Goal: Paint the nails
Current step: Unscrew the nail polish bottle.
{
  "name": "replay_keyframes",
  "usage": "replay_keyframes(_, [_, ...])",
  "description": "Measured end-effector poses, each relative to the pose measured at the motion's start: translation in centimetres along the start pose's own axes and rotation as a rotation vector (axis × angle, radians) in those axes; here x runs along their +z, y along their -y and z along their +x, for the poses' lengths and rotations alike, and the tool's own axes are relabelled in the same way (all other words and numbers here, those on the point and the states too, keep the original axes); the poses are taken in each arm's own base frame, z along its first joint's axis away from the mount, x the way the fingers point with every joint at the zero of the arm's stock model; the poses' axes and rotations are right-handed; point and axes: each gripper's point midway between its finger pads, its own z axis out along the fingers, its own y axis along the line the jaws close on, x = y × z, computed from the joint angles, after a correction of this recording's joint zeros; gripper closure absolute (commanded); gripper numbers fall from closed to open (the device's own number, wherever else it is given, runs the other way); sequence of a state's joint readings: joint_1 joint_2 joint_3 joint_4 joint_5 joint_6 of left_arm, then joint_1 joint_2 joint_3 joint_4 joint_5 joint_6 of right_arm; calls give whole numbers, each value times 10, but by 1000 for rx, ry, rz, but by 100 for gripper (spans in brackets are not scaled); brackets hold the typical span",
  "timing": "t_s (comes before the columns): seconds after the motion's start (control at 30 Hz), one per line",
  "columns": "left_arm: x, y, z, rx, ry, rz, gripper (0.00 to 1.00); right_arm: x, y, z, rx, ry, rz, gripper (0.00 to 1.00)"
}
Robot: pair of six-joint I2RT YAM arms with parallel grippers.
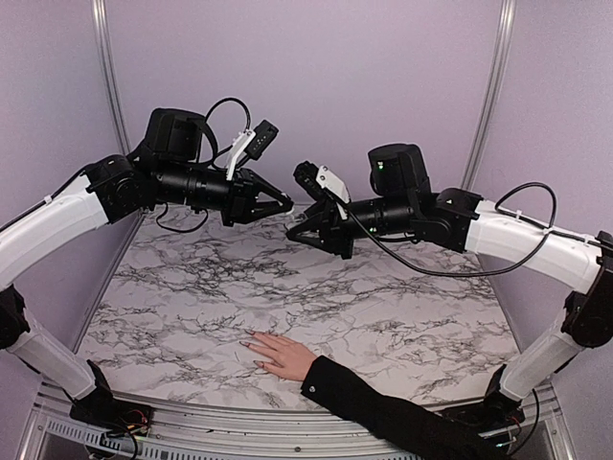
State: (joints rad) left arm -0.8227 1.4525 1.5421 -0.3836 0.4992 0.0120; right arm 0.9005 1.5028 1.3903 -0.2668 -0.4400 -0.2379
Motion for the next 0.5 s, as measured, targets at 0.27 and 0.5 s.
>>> replay_keyframes(0.27, [0,-3,1,18,-6,-15,100,2,1,4,3,-12,2,100])
replay_keyframes(0.5, [0,-4,2,23,-7,-20,100,3,1,5,5,-16,1,100])
